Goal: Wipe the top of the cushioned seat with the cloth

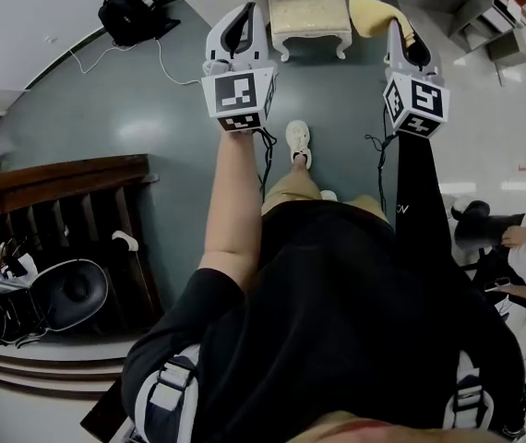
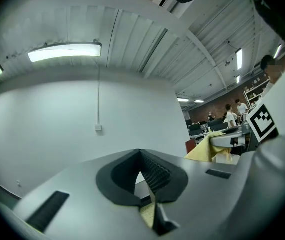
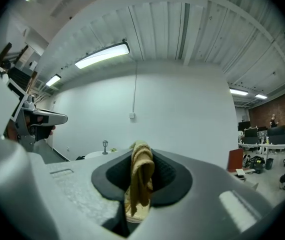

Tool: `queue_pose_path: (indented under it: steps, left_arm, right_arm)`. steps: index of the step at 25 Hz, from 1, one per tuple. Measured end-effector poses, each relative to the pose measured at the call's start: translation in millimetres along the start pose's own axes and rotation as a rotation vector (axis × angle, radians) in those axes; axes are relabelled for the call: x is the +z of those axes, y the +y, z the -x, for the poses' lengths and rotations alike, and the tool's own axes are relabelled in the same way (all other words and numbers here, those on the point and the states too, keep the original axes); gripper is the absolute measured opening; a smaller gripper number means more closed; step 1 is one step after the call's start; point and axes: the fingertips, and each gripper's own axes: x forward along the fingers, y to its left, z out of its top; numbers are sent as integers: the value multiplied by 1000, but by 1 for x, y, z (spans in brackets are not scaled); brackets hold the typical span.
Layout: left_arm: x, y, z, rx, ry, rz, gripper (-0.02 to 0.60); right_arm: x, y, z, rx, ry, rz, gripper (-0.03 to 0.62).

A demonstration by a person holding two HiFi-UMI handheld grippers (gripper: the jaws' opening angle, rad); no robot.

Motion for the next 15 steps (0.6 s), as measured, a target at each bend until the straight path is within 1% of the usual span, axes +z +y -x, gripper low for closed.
queue_pose_path:
  steps: [10, 15]
  left_arm:
    - [-6, 79, -97, -20, -11, 3, 6]
    - [-11, 109, -142, -29, -14, 3, 6]
  right_arm:
    - [10, 12, -120, -33, -5, -5, 57]
    - [10, 16, -171, -41, -3, -9, 57]
